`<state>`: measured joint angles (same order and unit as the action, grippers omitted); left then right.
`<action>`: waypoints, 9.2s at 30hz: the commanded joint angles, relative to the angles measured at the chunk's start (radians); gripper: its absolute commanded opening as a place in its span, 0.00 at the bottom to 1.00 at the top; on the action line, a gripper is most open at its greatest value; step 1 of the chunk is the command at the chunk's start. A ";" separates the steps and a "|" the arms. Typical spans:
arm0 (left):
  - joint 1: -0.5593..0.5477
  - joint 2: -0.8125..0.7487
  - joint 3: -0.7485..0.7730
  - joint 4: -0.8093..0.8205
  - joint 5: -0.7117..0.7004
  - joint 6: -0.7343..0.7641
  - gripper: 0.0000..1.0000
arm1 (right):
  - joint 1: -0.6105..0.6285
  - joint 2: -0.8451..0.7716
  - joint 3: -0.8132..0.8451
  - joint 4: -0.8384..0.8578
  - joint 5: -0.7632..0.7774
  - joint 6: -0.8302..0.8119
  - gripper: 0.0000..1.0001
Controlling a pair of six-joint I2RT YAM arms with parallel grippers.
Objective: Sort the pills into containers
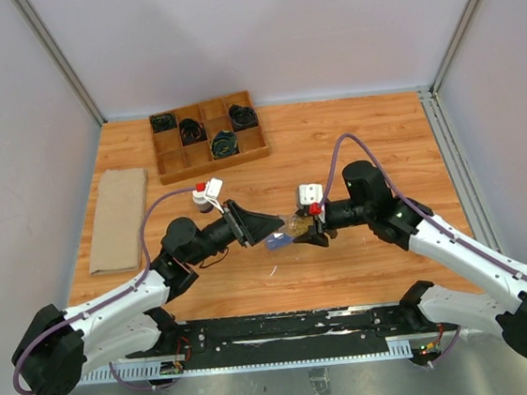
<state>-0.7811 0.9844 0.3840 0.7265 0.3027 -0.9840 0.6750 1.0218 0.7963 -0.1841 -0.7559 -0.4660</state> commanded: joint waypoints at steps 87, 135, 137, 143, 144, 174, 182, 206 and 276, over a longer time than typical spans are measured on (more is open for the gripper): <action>-0.067 -0.069 0.122 -0.295 -0.185 0.068 0.30 | 0.058 -0.002 0.082 -0.045 0.180 -0.036 0.08; -0.072 -0.028 0.105 -0.240 -0.091 0.059 0.30 | 0.008 0.001 0.078 -0.001 -0.011 0.114 0.07; -0.072 -0.020 0.110 -0.224 -0.065 0.067 0.30 | -0.003 -0.006 0.071 0.014 -0.056 0.135 0.07; -0.072 0.014 0.136 -0.223 0.013 0.113 0.29 | -0.021 -0.023 0.057 0.047 -0.166 0.165 0.07; -0.071 0.017 0.145 -0.246 0.025 0.132 0.29 | -0.023 -0.025 0.056 0.046 -0.173 0.163 0.07; -0.072 0.036 0.317 -0.588 -0.097 0.229 0.27 | -0.007 -0.060 0.031 0.052 -0.032 0.082 0.06; -0.071 0.025 0.266 -0.497 -0.106 0.140 0.27 | 0.005 -0.086 0.021 0.056 0.042 0.044 0.05; -0.070 0.026 0.270 -0.547 -0.213 0.074 0.28 | 0.129 -0.075 0.027 0.024 0.315 -0.118 0.03; -0.069 0.058 0.361 -0.561 -0.022 0.498 0.56 | -0.080 -0.066 0.021 0.154 -0.379 0.286 0.04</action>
<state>-0.8532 1.0256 0.7303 0.2546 0.3595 -0.5293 0.5831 0.9764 0.7986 -0.1749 -0.9798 -0.1959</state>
